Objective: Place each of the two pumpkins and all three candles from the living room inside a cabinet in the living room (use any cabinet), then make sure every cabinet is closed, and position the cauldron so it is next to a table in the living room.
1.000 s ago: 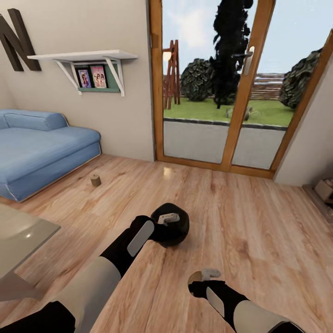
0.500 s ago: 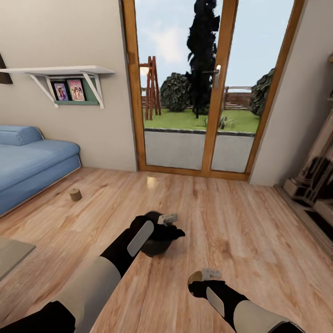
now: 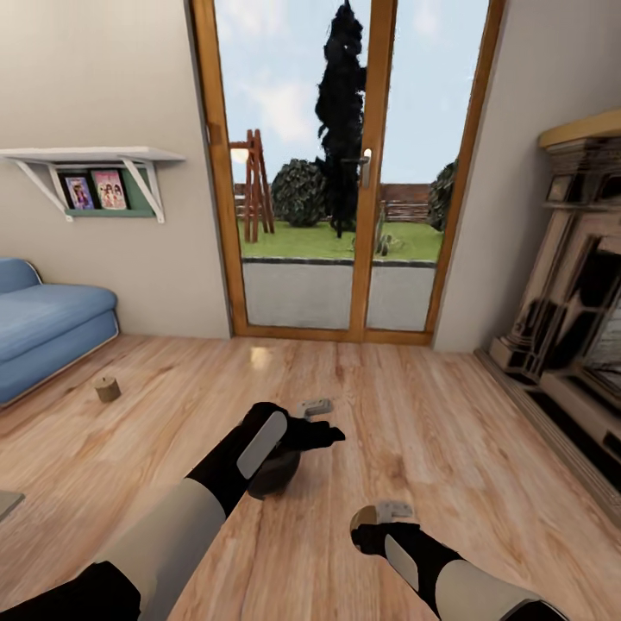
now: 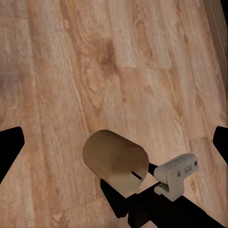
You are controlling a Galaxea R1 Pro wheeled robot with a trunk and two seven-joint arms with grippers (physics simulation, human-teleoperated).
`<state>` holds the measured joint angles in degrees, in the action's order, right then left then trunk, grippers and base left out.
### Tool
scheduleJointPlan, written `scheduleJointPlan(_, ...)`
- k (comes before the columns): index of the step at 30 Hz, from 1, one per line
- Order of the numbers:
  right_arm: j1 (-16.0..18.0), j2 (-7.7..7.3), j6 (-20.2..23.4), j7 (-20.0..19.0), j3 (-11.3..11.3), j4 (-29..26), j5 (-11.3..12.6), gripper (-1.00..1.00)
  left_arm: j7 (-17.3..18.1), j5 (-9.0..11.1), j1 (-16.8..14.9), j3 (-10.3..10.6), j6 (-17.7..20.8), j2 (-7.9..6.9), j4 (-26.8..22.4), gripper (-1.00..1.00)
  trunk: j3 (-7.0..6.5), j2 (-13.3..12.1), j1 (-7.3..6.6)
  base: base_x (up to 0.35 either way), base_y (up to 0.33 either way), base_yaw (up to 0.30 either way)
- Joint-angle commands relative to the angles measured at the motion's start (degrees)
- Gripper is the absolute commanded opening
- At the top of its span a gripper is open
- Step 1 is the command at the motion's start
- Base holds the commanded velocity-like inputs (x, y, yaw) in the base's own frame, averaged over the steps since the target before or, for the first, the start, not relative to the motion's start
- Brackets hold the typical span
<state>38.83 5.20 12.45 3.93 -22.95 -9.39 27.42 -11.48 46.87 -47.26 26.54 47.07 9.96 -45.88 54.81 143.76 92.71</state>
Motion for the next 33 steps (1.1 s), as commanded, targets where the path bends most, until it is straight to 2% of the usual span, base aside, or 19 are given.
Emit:
scheduleJointPlan(1,0.0,-0.01,0.3,0.4,-0.5,-0.1,0.5,-1.0,-0.6,0.6,0.0,0.1,0.1,-0.03,-0.1,1.0,-0.17,0.0,-0.03,0.0,0.0,-0.296)
scheduleJointPlan(3,0.0,-0.01,0.3,0.4,-0.5,-0.1,0.5,-1.0,-0.6,0.6,0.0,0.1,0.1,-0.03,-0.1,1.0,-0.58,0.0,-0.09,0.0,0.0,-0.296)
scheduleJointPlan(10,0.0,-0.01,0.4,0.5,-0.5,-0.1,0.5,-1.0,-0.6,0.6,0.0,0.1,0.1,-0.03,-0.1,1.0,-0.33,0.0,-0.09,0.0,0.0,-0.278)
scheduleJointPlan(14,0.0,-0.01,0.4,0.5,-0.6,-0.1,0.5,-1.0,-0.6,0.6,0.0,0.1,0.1,-0.03,-0.1,1.0,-0.25,0.0,-0.09,-0.06,0.0,-0.101)
scheduleJointPlan(19,0.0,-0.01,0.4,0.6,-0.7,-0.1,0.5,-1.0,-0.6,0.6,0.0,0.1,0.1,-0.03,-0.1,1.0,-0.24,0.0,-0.09,-0.282,0.0,-0.168)
scheduleJointPlan(33,0.0,-0.03,0.4,0.6,-0.3,-0.1,0.5,-1.0,-0.6,0.5,0.0,0.1,0.1,-0.02,-0.1,1.0,-0.24,0.0,-0.09,-0.31,0.0,-0.288)
